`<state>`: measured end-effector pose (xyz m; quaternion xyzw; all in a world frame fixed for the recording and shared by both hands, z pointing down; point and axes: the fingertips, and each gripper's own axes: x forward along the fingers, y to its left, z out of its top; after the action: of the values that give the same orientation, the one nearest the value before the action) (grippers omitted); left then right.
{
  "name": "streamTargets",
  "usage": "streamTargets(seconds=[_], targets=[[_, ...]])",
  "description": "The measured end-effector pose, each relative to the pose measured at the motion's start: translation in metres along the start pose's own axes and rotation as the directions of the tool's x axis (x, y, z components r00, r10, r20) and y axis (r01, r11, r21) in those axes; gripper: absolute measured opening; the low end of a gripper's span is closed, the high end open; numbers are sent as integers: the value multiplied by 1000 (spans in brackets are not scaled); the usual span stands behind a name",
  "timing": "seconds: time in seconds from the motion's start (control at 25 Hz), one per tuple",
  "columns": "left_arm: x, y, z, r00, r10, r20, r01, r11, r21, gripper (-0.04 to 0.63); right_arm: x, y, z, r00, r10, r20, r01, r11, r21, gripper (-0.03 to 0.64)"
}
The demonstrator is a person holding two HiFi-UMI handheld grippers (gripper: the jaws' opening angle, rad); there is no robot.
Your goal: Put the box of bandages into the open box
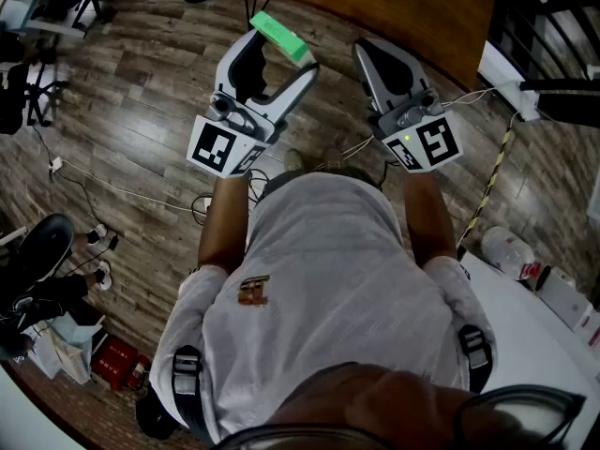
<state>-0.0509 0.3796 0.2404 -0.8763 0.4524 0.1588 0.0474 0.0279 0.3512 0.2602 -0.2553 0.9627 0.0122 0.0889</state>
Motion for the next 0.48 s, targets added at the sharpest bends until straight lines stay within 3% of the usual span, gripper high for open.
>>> streamTargets(seconds=[0.24, 0.48], targets=[[-12, 6, 5, 1000, 1, 5, -1, 1000, 3, 354, 6, 10, -2, 1000, -6, 9, 6, 1000, 17, 32], [-30, 39, 15, 1000, -8, 13, 8, 1000, 4, 354, 37, 24, -8, 1000, -26, 4, 26, 1000, 11, 32]])
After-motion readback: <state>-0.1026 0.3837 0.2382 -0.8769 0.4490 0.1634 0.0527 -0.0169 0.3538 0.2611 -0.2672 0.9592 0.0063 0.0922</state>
